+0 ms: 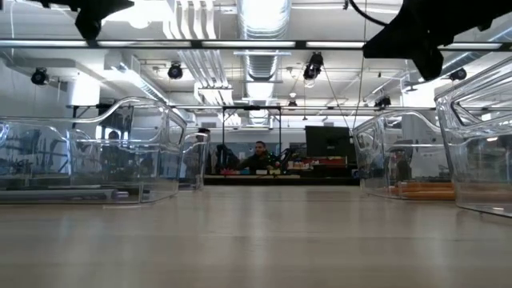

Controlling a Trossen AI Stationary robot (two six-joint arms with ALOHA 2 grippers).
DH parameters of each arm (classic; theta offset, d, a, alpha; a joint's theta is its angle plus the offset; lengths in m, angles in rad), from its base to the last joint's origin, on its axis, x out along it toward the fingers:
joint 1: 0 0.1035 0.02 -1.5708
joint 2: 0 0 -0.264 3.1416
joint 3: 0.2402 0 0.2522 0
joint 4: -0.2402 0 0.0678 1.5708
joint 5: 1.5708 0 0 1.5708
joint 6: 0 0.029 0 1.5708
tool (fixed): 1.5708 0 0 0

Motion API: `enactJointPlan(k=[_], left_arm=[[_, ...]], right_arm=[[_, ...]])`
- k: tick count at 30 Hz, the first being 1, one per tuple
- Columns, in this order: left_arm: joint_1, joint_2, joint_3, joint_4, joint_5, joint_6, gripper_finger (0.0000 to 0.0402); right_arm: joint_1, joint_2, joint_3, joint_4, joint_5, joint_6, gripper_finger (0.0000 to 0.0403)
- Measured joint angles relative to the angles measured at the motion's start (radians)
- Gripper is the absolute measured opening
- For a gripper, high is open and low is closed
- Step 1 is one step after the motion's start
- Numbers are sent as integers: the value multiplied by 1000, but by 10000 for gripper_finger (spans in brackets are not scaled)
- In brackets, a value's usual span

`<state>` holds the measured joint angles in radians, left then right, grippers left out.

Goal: Sort crayons/erasers/pens/pencils in bins
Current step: Return to Home Position

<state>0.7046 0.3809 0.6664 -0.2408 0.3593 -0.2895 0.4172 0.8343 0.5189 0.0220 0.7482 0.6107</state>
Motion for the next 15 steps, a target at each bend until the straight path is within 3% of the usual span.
enactJointPlan(k=[7, 12, 15], left_arm=[[-1, 57, -164, 347, 0, -47, 123], [-1, 71, -293, 705, 0, -64, 123], [0, 61, -356, 791, -25, -96, 123]], right_arm=[[-84, 12, -118, 313, -155, -113, 38], [-138, 23, -167, 383, -207, -128, 38], [-168, 23, -197, 404, -207, -128, 38]])
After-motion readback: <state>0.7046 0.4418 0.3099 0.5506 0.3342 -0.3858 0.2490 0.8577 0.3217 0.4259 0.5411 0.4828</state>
